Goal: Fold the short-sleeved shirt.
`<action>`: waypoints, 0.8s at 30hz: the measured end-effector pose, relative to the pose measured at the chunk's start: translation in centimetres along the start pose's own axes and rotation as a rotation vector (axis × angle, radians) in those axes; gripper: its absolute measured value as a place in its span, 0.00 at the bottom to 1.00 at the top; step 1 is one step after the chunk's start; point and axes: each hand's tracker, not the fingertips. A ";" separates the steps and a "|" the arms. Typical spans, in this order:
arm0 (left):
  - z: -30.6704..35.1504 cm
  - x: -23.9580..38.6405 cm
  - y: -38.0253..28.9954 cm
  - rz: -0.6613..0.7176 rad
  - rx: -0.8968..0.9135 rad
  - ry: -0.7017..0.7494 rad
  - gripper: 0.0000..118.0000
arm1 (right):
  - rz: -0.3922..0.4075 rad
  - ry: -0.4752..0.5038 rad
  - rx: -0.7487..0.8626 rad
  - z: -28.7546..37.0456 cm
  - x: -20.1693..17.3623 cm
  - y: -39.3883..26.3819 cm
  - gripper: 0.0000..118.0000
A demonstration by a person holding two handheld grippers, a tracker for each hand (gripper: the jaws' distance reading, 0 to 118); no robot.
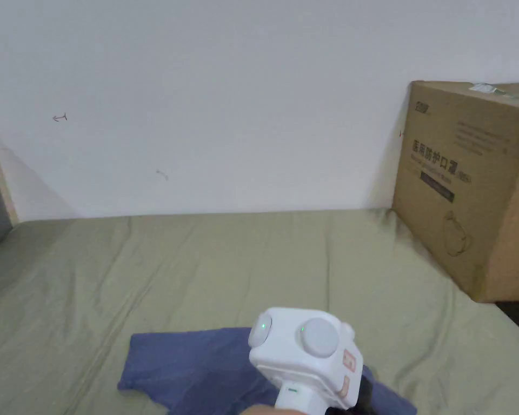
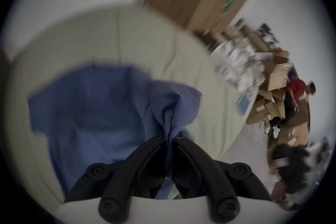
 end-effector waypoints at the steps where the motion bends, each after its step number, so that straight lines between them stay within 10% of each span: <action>1: -2.3 -1.7 -1.4 0.066 -0.046 0.026 0.04 | 0.004 0.002 -0.017 -0.3 0.0 -0.4 0.04; 2: -3.6 -2.9 -2.4 0.117 -0.075 0.043 0.12 | 0.007 0.006 -0.031 -0.6 0.0 -0.8 0.04; 5: -5.1 -6.2 -4.9 0.279 -0.145 -0.007 0.91 | 0.007 0.032 -0.057 -1.1 -0.5 -1.4 0.04; 12: 7.8 -9.2 -5.6 0.306 0.255 -0.143 0.88 | 0.035 0.084 -0.034 -1.1 -3.1 -0.5 0.04; 17: 21.1 -9.5 -14.8 0.216 0.870 0.100 0.83 | 0.078 0.110 0.152 0.7 -5.2 0.7 0.04; 19: 23.6 -9.0 -20.0 0.193 1.080 0.265 0.64 | 0.083 0.106 0.255 1.5 -6.0 0.6 0.04; 21: 24.8 -8.8 -24.8 0.196 1.242 0.399 0.10 | 0.075 0.102 0.360 2.2 -6.8 0.4 0.04; 24: 25.3 -8.9 -29.7 0.214 1.293 0.576 0.00 | 0.072 0.085 0.447 2.8 -8.2 0.2 0.04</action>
